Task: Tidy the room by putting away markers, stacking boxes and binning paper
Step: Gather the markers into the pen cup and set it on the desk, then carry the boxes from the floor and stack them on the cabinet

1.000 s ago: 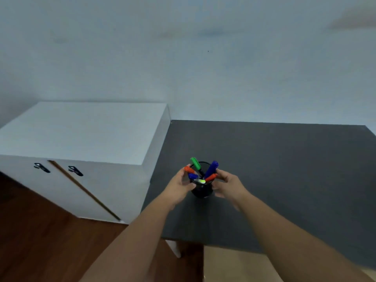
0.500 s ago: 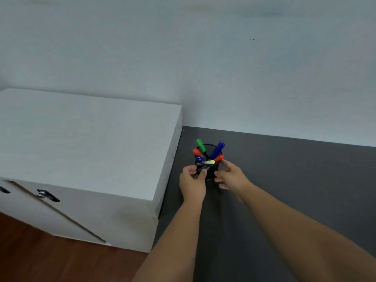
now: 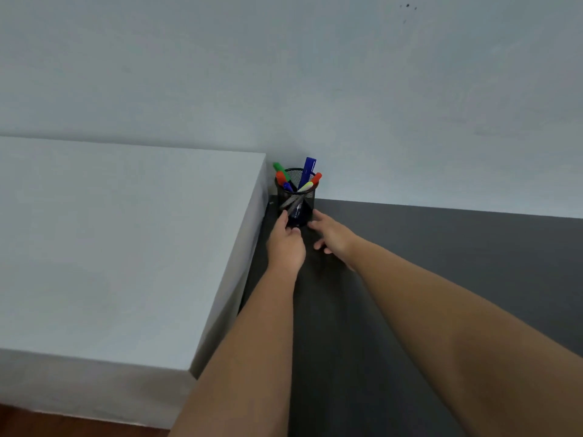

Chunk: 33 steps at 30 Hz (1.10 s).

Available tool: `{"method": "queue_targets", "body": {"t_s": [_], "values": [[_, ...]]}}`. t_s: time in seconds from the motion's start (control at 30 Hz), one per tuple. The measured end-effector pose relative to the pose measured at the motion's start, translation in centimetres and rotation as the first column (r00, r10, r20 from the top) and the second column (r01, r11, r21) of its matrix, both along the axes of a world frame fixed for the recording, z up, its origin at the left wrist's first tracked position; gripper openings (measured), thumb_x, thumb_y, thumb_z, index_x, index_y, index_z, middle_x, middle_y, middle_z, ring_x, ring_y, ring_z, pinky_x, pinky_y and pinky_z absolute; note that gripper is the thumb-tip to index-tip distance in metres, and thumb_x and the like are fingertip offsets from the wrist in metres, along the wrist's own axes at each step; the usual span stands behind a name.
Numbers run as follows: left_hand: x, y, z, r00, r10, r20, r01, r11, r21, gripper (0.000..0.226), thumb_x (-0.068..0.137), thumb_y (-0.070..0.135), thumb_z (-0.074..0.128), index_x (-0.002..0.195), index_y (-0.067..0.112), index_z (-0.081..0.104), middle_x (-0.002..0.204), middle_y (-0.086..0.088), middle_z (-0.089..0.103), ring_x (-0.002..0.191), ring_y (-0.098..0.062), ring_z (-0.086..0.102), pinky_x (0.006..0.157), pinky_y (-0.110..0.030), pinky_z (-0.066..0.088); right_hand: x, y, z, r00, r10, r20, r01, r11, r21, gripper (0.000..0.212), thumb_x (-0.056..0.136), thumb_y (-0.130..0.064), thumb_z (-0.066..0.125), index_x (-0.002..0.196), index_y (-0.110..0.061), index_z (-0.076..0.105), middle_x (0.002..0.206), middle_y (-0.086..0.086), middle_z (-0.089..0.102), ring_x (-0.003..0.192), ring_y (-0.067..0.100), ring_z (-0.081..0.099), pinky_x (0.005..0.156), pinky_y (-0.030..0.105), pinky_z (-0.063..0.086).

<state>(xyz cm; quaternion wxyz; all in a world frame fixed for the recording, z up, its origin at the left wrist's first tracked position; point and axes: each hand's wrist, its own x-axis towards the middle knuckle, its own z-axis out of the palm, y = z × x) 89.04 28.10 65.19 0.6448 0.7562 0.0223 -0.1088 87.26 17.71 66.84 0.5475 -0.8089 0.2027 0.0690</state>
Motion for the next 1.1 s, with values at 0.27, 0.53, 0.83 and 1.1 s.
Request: {"method": "queue_targets", "body": {"t_s": [0.27, 0.53, 0.83, 1.1], "values": [[-3.3, 1.0, -0.6, 0.993, -0.118, 0.013, 0.114, 0.975, 0.192, 0.061, 0.100, 0.004, 0.045, 0.153, 0.027, 0.027, 0.157, -0.001, 0.035, 0.143, -0.017, 0.035, 0.116, -0.035, 0.032, -5.7, -1.8, -2.0, 0.993, -0.065, 0.097, 0.080, 0.985, -0.153, 0.053, 0.096, -0.007, 0.045, 0.147, -0.023, 0.041, 0.148, 0.001, 0.045, 0.132, 0.018, 0.045, 0.106, 0.024, 0.032], [-21.0, 7.7, -1.2, 0.775, -0.626, 0.088, 0.234, 0.414, 0.880, 0.057, 0.104, 0.043, 0.025, 0.156, 0.024, 0.014, 0.165, 0.004, 0.009, 0.152, -0.019, 0.005, 0.123, -0.036, 0.005, -25.2, 0.2, -2.4, 0.984, 0.169, -0.056, -0.158, 0.683, -0.713, 0.048, 0.101, -0.030, 0.033, 0.149, -0.034, 0.034, 0.161, -0.010, 0.019, 0.149, 0.014, 0.015, 0.119, 0.034, 0.011], [-38.1, 14.9, -1.7, 0.777, -0.628, 0.048, 0.227, 0.350, 0.909, 0.073, 0.092, 0.059, 0.008, 0.157, 0.026, 0.017, 0.165, 0.006, 0.008, 0.152, -0.023, 0.006, 0.120, -0.049, 0.006, -48.9, 3.4, -2.8, 0.989, 0.141, -0.046, -0.132, 0.695, -0.707, 0.050, 0.095, -0.034, 0.028, 0.141, -0.032, 0.048, 0.156, -0.009, 0.032, 0.146, 0.015, 0.025, 0.118, 0.035, 0.013], [-48.9, 15.6, -4.7, 0.861, -0.498, 0.110, 0.177, 0.493, 0.852, 0.079, 0.096, 0.038, 0.050, 0.158, 0.021, 0.004, 0.165, 0.006, -0.009, 0.151, -0.025, -0.013, 0.117, -0.050, -0.006, -62.1, 2.5, -7.9, 0.988, -0.056, 0.144, 0.133, 0.786, -0.604, 0.046, 0.083, -0.003, 0.062, 0.128, -0.015, 0.061, 0.153, 0.009, 0.036, 0.135, 0.028, 0.040, 0.109, 0.039, 0.032]]}}
